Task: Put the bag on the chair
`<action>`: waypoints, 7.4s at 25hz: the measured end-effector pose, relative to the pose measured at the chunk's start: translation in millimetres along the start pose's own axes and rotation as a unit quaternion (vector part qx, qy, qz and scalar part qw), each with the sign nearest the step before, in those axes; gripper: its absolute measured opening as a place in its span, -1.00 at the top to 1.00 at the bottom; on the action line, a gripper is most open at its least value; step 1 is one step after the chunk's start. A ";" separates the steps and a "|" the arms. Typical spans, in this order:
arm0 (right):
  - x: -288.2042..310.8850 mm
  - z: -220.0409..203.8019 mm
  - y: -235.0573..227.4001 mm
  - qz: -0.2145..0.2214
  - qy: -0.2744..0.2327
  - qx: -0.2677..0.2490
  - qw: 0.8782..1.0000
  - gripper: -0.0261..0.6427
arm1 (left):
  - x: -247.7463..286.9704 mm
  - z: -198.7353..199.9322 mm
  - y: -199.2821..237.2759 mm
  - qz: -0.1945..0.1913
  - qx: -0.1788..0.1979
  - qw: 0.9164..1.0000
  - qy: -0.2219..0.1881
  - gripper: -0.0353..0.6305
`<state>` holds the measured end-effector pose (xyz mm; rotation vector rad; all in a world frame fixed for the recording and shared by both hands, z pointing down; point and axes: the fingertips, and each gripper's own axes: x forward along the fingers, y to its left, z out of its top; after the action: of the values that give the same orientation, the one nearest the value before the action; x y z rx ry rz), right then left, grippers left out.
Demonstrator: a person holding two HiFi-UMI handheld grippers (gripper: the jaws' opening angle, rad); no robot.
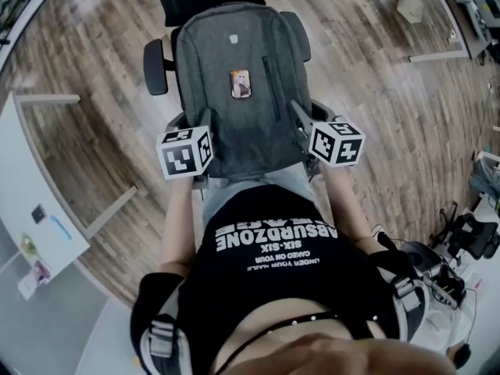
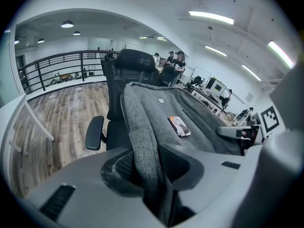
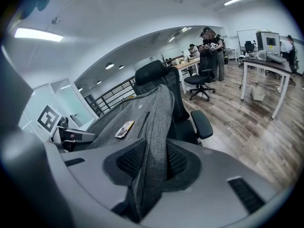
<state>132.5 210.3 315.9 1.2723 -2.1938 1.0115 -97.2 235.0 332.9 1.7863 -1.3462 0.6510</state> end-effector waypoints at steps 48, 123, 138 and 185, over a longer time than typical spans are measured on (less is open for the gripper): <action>198.5 94.2 -88.4 -0.009 0.067 0.034 0.997 0.62 | 184.5 120.2 75.3 0.019 -0.027 0.996 0.087 0.59; 324.1 16.3 -169.7 -0.045 0.116 0.027 0.992 0.61 | 335.6 49.6 124.8 0.050 -0.064 0.986 0.146 0.58; 334.1 -1.1 -177.7 -0.049 0.131 0.017 0.990 0.60 | 349.6 31.3 127.6 0.046 -0.069 0.984 0.156 0.58; 389.8 -39.7 -212.9 -0.075 0.163 0.029 0.983 0.60 | 415.9 3.9 151.7 0.066 -0.066 0.977 0.191 0.57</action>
<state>121.3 -49.9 677.8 1.1801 -1.8083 1.1400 -115.1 -13.9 698.6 1.3893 -1.2167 0.9040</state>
